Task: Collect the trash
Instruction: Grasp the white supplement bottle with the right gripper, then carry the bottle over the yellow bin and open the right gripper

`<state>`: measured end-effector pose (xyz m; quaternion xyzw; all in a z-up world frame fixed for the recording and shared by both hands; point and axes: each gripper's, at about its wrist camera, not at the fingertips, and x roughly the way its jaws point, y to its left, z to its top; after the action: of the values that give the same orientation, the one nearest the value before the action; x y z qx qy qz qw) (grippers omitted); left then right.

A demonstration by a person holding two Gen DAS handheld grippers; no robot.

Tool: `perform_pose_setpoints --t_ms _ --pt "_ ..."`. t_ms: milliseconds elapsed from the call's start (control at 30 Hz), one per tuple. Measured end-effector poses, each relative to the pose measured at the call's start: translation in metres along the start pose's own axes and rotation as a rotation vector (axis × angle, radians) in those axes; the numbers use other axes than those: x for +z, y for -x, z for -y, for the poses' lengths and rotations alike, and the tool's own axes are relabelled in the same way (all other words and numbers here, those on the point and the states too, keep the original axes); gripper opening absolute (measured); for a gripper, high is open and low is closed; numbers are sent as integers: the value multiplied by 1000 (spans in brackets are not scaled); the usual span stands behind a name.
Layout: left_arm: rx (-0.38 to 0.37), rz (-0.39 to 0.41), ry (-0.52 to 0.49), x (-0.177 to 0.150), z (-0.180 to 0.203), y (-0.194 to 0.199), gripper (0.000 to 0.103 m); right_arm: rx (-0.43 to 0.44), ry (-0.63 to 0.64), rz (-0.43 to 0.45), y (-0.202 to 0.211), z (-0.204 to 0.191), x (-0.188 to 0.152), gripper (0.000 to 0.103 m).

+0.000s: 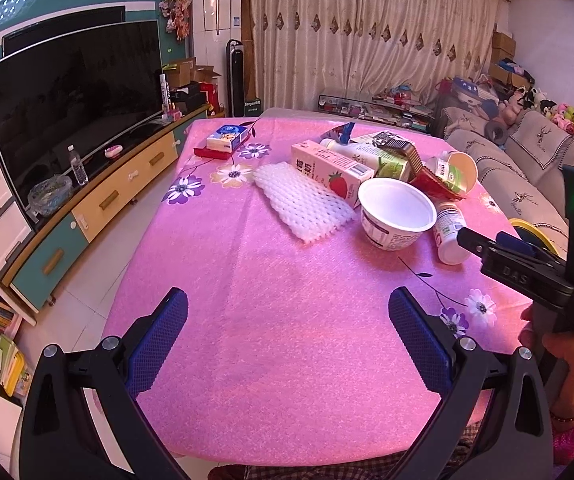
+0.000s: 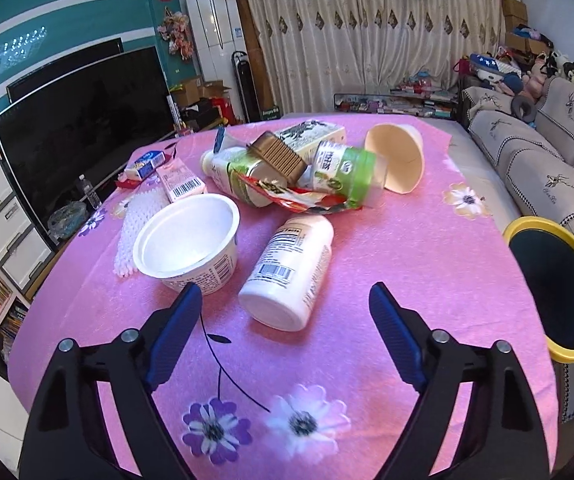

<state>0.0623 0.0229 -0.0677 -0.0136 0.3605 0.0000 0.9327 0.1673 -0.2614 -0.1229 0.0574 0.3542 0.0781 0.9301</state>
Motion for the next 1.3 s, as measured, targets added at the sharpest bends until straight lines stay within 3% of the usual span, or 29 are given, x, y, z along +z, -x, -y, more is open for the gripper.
perform_pose_setpoints --t_ms 300,333,433,767,1300 --pt "3 -20 28 0 -13 -17 99 -28 -33 -99 -46 -6 2 59" --pt "3 -22 31 0 -14 -19 99 -20 -41 -110 -50 -6 3 53" --pt "2 -29 36 0 -15 -22 99 -20 -45 -109 -51 -4 3 51" --pt "-3 -29 27 -1 -12 -25 99 7 -41 20 16 18 11 48" --pt "-40 -34 -41 5 23 -27 99 85 -135 66 73 79 10 46"
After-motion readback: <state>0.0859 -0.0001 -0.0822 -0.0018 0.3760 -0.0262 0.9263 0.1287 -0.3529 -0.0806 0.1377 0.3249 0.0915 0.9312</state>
